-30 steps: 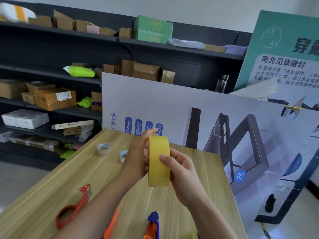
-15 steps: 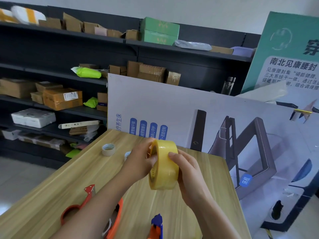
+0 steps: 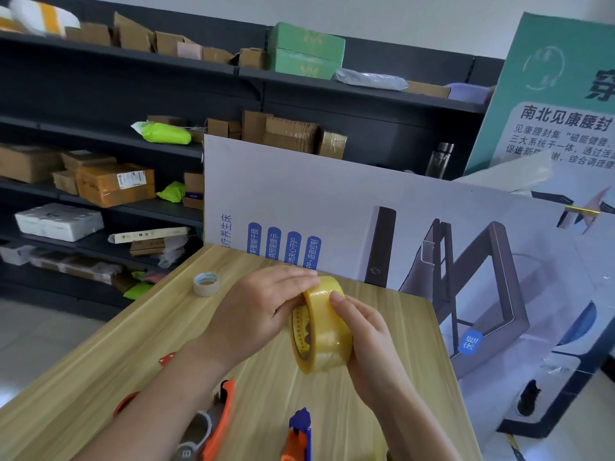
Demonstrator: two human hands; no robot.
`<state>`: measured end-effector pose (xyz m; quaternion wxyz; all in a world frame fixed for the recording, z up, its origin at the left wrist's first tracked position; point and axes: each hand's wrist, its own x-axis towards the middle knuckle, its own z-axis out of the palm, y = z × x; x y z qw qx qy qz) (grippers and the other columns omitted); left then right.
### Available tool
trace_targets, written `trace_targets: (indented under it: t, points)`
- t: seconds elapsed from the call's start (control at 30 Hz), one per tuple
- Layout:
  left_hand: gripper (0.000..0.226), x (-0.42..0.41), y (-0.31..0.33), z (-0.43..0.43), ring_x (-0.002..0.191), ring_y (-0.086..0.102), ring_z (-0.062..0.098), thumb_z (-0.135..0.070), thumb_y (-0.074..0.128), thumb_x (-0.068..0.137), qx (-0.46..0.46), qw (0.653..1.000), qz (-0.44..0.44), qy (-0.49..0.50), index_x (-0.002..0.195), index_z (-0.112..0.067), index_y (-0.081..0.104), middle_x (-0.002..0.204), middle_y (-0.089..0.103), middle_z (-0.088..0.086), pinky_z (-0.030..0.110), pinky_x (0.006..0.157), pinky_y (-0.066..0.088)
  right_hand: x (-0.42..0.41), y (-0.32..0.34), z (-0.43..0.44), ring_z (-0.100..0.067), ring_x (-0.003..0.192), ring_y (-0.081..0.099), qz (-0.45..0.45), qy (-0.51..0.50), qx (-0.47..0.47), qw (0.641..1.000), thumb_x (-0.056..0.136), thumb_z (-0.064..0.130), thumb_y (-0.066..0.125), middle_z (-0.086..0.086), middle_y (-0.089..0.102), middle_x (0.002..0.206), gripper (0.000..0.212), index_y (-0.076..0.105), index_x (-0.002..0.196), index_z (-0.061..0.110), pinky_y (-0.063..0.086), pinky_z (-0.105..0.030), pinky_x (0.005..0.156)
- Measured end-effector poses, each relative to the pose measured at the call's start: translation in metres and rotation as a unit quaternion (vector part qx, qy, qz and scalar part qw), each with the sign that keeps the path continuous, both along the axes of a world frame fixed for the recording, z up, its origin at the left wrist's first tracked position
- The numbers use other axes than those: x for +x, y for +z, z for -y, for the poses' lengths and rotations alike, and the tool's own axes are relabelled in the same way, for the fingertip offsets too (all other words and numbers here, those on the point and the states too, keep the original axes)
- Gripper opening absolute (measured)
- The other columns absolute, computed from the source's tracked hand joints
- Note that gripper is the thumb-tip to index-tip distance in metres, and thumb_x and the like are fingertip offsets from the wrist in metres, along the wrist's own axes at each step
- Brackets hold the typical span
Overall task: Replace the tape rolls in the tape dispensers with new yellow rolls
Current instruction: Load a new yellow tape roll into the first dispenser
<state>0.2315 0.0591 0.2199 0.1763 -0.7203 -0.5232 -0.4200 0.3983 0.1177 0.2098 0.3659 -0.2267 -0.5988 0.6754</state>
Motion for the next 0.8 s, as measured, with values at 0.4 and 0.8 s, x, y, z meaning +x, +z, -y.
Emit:
trace_targets:
  t: [0.4,0.8]
  points:
    - [0.051,0.0,-0.003,0.004,0.12,0.047,-0.008,-0.06,0.057,0.076,-0.243,0.905,0.319,-0.138,0.124,-0.044,0.053,0.124,0.054,-0.029,0.015,0.096,0.043,-0.006,-0.008,0.004,-0.017,0.086,0.07,-0.01,0.015,0.031,0.999,0.083,0.022,0.059,-0.004,0.075,0.094,0.028,0.074,0.106,0.019,0.055,-0.034,0.075]
    - [0.039,0.0,0.002,-0.01,0.098,0.062,0.01,-0.058,0.051,0.077,-0.28,0.857,0.426,-0.081,0.11,-0.04,0.062,0.105,0.065,-0.002,0.033,0.089,0.051,-0.011,-0.008,0.002,-0.021,0.089,0.072,-0.001,0.027,0.056,0.998,0.082,0.023,0.058,-0.01,0.076,0.099,0.03,0.072,0.108,0.021,0.056,-0.03,0.076]
